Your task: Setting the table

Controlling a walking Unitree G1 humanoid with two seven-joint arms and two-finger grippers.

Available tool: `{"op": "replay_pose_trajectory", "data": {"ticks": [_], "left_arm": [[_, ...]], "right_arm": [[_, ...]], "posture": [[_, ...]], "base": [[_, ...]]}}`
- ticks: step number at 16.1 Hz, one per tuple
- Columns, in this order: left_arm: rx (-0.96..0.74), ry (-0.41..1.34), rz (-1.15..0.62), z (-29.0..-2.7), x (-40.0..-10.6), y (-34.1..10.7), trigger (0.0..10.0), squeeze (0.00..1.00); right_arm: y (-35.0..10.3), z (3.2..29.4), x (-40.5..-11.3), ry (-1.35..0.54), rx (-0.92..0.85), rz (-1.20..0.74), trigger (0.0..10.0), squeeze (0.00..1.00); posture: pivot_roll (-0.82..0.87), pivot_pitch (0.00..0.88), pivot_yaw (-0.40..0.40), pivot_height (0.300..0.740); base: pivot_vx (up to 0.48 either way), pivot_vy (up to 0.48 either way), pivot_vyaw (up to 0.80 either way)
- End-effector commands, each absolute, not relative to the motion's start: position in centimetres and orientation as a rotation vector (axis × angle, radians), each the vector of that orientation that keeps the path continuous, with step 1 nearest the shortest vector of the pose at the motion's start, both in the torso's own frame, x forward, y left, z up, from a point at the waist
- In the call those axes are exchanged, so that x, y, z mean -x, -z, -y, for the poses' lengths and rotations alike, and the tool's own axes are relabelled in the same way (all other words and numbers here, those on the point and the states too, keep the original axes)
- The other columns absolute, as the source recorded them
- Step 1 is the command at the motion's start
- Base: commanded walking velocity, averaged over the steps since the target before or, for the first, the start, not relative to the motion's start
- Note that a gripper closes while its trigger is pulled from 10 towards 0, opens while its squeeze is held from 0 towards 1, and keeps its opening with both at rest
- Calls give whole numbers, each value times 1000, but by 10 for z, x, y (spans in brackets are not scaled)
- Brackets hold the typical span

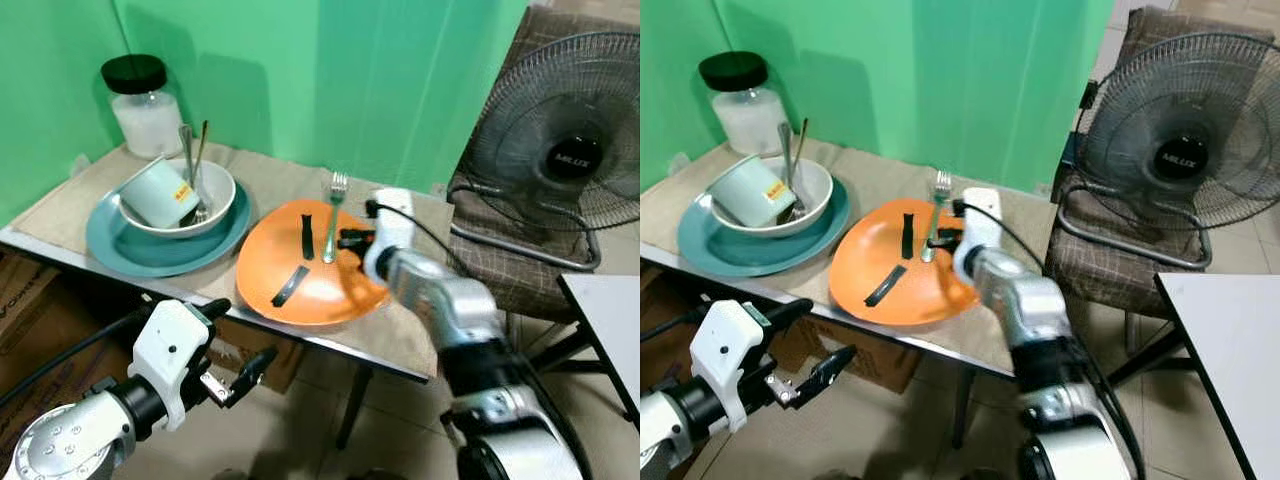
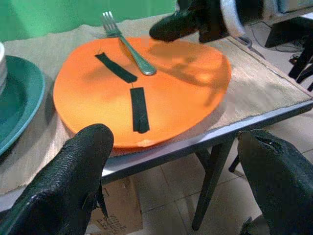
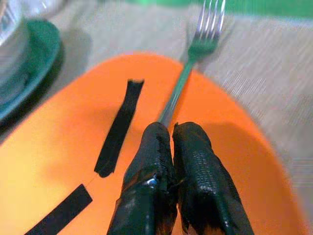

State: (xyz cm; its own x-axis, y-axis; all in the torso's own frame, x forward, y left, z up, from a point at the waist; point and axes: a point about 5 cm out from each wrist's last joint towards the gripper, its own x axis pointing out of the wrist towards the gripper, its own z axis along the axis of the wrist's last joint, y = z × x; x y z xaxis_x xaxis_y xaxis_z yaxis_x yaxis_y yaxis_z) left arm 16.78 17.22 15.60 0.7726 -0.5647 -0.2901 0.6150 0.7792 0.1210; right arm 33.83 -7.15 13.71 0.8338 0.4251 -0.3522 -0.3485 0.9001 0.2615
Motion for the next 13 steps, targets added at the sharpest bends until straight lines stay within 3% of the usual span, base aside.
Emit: {"op": "replay_pose_trajectory", "data": {"ticks": [1,2,3,4,5,10,13], "left_arm": [[-215,644,-243,-171,-168,-155,10000,0],[-215,644,-242,-171,-168,-155,10000,0],[-213,644,-242,-170,-168,-154,10000,0],[-213,645,-247,-170,-167,-153,10000,0],[-223,632,-255,-172,-168,-151,10000,0],[-310,436,-257,-200,-175,-151,10000,0],[-328,437,-253,-207,-170,-156,10000,0]], "right_arm": [[-143,73,-334,-438,-180,-403,0,0],[-143,75,-330,-445,-166,-407,0,0],[-144,76,-325,-456,-115,-407,2902,0],[-145,71,-324,-484,-98,-394,10000,0],[-146,63,-326,-489,-99,-395,10000,1000],[-149,31,-349,-420,-127,-417,10000,1000],[-144,21,-358,-373,-88,-432,10000,1000]], "posture": [[7,26,-18,740],[6,23,-18,740],[3,20,-18,740],[4,15,-20,740],[4,15,-20,740],[27,25,-42,740],[46,56,-53,740]], "base": [[0,0,0],[0,0,0],[0,0,0],[0,0,0],[0,0,0],[0,0,0],[0,0,0]]}}
